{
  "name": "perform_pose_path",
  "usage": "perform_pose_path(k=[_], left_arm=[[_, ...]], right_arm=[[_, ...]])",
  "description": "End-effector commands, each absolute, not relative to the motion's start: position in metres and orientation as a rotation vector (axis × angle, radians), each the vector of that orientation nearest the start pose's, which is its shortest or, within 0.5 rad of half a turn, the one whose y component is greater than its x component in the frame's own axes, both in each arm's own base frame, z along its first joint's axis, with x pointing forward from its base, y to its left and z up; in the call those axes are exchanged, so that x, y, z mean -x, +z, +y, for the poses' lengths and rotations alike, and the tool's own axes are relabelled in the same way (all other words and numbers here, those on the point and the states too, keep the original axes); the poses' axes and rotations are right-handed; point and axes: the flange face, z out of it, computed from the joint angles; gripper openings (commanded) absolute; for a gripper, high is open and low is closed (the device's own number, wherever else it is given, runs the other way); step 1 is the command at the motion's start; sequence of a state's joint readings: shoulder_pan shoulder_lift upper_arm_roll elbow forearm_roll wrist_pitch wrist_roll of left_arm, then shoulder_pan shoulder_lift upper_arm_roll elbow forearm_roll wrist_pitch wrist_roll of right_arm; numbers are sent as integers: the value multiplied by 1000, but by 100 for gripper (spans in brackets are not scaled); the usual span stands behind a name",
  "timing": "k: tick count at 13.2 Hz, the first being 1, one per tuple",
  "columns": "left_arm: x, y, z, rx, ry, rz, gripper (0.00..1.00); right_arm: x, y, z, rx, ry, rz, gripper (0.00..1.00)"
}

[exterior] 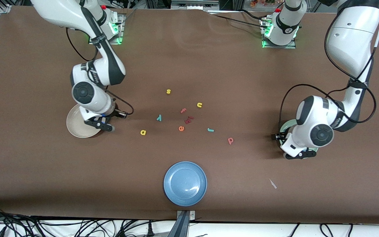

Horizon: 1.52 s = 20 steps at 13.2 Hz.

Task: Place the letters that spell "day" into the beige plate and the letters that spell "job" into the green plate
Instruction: 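Release the o onto the green plate while the right gripper carries the g, then release the g onto the white plate while the left gripper reaches the d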

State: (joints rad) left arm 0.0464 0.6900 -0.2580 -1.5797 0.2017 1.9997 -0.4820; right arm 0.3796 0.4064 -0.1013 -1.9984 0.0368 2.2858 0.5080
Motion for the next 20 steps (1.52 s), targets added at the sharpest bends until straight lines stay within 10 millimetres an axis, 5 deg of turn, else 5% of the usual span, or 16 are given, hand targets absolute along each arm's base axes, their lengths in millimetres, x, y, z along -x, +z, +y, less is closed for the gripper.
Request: perform_pose_path(k=[1, 5, 8, 10, 13, 20], left_arm=[[-652, 238, -162, 3028, 338, -429, 100], [-655, 259, -245, 3143, 328, -750, 99], [-649, 234, -278, 3160, 294, -807, 82], [-648, 221, -294, 3185, 257, -801, 72], [-657, 209, -302, 3193, 221, -772, 48], [-663, 203, -293, 3145, 174, -756, 50]], right_arm=[[-568, 247, 140, 3193, 188, 257, 0], [-567, 239, 94, 3212, 211, 113, 0], [-571, 239, 68, 3216, 215, 45, 14], [-570, 237, 67, 3216, 221, 37, 99], [-572, 238, 67, 3216, 225, 39, 100], [-577, 249, 82, 3167, 196, 99, 100]])
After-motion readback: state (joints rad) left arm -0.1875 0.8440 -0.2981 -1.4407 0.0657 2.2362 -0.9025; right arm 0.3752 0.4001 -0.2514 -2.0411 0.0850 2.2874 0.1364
